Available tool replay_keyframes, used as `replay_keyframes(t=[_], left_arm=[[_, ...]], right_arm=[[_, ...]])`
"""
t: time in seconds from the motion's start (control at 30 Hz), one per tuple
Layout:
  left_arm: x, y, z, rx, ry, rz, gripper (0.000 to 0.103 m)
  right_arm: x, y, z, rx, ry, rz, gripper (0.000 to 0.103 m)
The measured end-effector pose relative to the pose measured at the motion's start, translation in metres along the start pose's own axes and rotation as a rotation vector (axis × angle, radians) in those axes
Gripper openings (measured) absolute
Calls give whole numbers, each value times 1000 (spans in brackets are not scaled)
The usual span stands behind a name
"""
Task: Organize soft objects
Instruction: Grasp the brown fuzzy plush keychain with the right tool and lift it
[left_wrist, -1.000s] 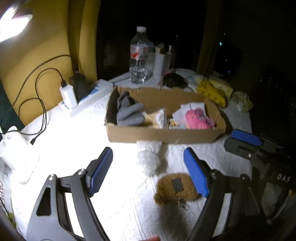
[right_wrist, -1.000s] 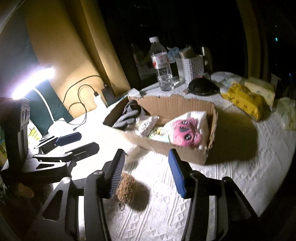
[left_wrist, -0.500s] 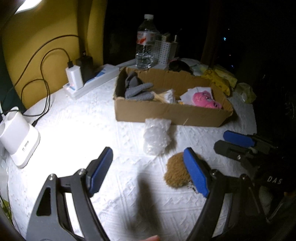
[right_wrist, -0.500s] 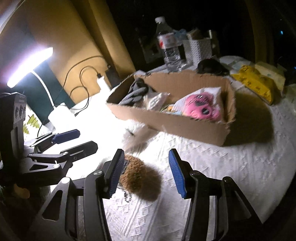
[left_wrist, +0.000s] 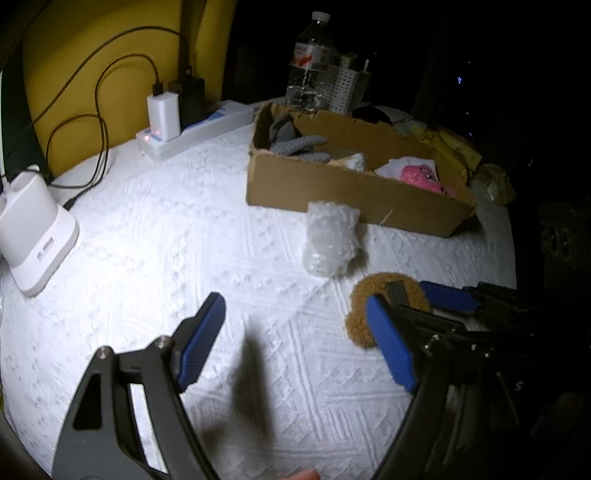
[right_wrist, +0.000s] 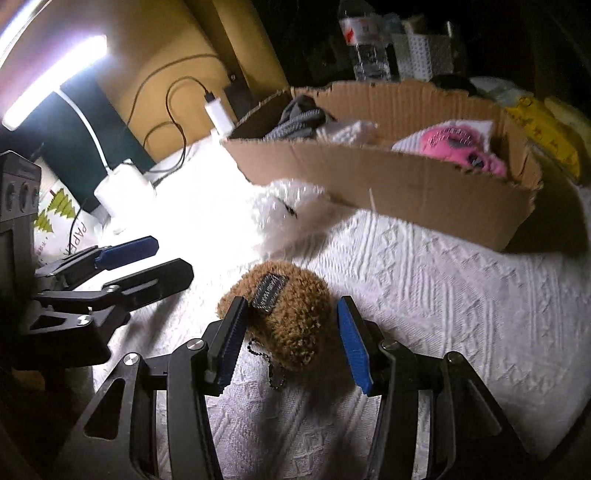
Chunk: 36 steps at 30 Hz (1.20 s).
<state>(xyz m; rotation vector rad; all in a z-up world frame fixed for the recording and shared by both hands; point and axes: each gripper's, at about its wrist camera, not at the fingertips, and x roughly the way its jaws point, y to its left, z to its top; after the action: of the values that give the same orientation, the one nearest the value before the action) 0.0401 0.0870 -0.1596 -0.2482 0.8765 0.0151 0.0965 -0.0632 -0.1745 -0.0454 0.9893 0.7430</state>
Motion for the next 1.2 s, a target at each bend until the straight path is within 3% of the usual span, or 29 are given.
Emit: replay_keyframes(t=[0.2, 0.23, 0.37, 0.77, 0.97, 1.2], left_arm=[[6, 3, -4, -8, 17, 12, 80], [6, 3, -4, -7, 19, 13, 80], [9, 2, -4, -3, 27, 24, 80], [27, -32, 8, 80, 46, 36, 80], [46, -44, 24, 111, 11, 25, 80], [84, -47, 35, 119, 84, 72, 80]], right_arm=[[8, 3, -2, -17, 26, 29, 51], [7, 4, -2, -21, 22, 37, 41], [3, 2, -1, -20, 12, 53, 35], [-34, -46, -2, 47, -70, -5, 35], [-48, -75, -6, 93, -92, -25, 35], [-61, -104, -10, 138, -109, -53, 35]])
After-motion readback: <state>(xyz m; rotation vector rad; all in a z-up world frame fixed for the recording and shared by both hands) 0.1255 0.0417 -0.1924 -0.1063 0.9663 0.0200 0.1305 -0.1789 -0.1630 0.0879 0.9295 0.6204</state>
